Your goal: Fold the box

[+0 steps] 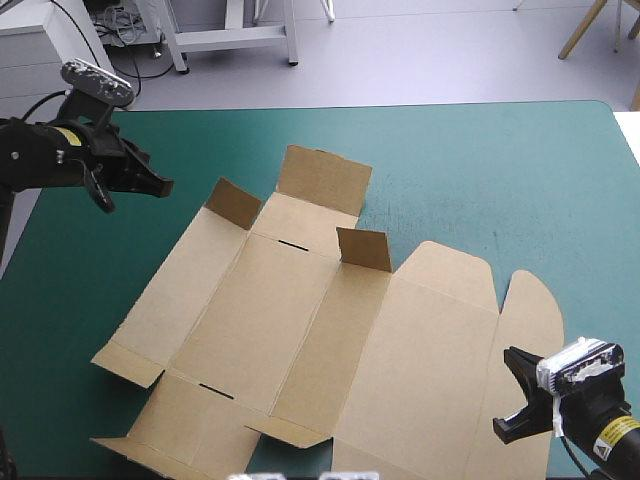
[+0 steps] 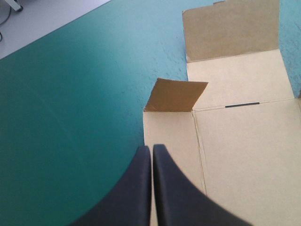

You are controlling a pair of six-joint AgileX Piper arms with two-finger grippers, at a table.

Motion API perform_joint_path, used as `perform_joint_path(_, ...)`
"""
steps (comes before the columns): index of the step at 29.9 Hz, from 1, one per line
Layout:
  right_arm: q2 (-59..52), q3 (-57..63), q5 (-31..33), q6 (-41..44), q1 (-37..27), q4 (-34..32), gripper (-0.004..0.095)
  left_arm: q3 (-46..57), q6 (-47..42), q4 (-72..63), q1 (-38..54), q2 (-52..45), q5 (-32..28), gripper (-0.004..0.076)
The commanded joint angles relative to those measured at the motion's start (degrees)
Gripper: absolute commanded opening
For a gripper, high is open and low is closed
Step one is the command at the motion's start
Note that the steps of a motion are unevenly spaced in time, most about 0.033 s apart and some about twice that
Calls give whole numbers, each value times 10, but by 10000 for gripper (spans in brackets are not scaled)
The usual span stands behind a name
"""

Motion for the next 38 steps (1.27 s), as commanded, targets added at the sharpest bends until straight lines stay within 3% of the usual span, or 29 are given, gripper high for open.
perform_joint_path(1,6,-16,-42,-6,0,-13,-4,-2,-12,-9,-4,-58,26,-10)
perform_joint_path(10,6,-16,-42,-6,0,-13,-3,177,-21,-8,-4,-222,15,-10)
perform_joint_path(14,6,-16,-42,-6,0,-13,72,265,-22,-6,-4,-302,-1,-10)
perform_joint_path(17,6,-16,-42,-6,0,-12,195,328,-25,15,-4,-360,-50,-10)
perform_joint_path(23,6,-16,-42,-6,0,-12,615,436,-42,12,-4,-467,-91,-10)
perform_joint_path(25,6,-16,-42,-6,0,-12,715,471,-52,7,-4,-496,-99,-10)
perform_joint_path(33,9,-23,-43,-2,0,-27,729,587,-58,-12,-4,-599,-181,-10)
perform_joint_path(38,54,-80,-43,-38,0,-46,729,619,-59,-42,-4,-630,-191,-10)
